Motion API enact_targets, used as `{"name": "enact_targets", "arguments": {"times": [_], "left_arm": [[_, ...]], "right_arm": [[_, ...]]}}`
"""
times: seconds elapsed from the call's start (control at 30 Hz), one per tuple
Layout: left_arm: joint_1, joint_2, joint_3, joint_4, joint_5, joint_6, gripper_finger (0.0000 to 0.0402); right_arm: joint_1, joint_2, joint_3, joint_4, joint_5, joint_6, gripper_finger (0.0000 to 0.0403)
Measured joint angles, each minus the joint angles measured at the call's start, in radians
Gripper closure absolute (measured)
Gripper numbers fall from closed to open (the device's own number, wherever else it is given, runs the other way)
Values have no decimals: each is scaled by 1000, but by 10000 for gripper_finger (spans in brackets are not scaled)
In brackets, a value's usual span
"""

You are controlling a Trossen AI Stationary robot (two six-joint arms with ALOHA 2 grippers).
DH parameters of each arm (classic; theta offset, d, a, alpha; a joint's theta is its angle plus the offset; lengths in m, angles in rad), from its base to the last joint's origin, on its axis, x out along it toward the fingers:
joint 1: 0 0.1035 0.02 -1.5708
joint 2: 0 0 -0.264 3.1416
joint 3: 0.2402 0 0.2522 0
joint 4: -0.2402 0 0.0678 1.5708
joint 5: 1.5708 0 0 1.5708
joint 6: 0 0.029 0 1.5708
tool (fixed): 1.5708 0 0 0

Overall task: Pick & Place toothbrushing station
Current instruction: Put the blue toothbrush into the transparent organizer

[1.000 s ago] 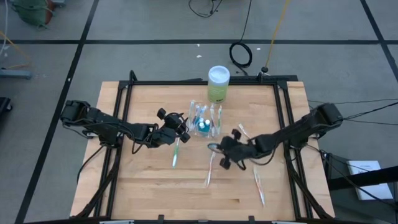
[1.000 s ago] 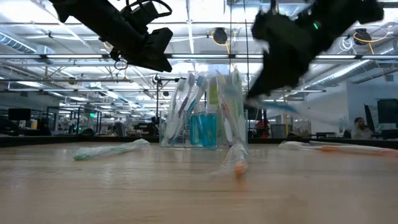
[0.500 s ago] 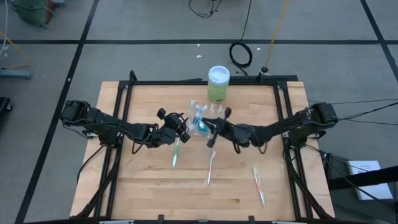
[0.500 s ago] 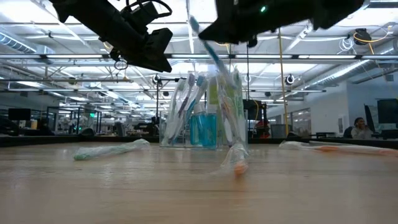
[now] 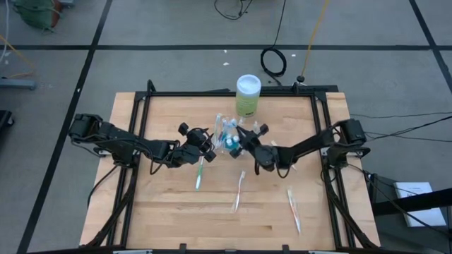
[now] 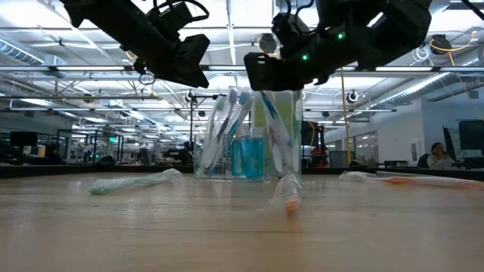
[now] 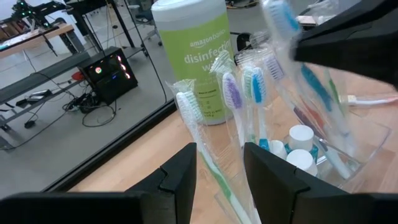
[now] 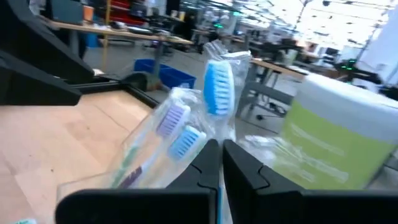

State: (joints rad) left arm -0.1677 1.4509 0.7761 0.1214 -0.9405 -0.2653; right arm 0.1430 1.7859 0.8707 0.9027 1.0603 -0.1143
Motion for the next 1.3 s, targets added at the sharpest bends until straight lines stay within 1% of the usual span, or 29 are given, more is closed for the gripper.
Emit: {"name": "enact_targets", "arguments": {"times": [0.2, 0.27, 0.5, 0.57, 0.6, 0.67, 0.77, 0.87, 1.0, 1.2, 1.3], "left_arm": [[0, 0, 0, -8, 0, -3, 261], [0, 0, 0, -8, 0, -11, 261], [0, 0, 0, -22, 3, -59, 261], [0, 0, 0, -21, 31, -61, 261], [0, 0, 0, -21, 45, -61, 261], [0, 0, 0, -21, 57, -61, 261], [0, 0, 0, -21, 58, -61, 261], [0, 0, 0, -21, 58, -64, 261], [0, 0, 0, -23, 72, -79, 261], [0, 0, 0, -75, 224, -105, 261], [-1, 0, 0, -120, 235, -138, 261]], "right_arm": [[70, 1, -2, -40, 201, 1, 401], [83, 1, -16, -39, 231, 59, 401], [94, 1, -133, -48, 223, 327, 402], [94, 1, -160, -49, 219, 374, 402], [94, 1, -169, -48, 206, 380, 402], [94, 1, -179, -47, 149, 366, 402], [91, 0, -182, -42, 97, 285, 402], [89, 0, -182, -40, 116, 265, 402], [81, 0, -183, -38, 113, 300, 401], [81, 0, -183, -36, 113, 313, 400], [81, 0, -183, -36, 112, 312, 386]]}}
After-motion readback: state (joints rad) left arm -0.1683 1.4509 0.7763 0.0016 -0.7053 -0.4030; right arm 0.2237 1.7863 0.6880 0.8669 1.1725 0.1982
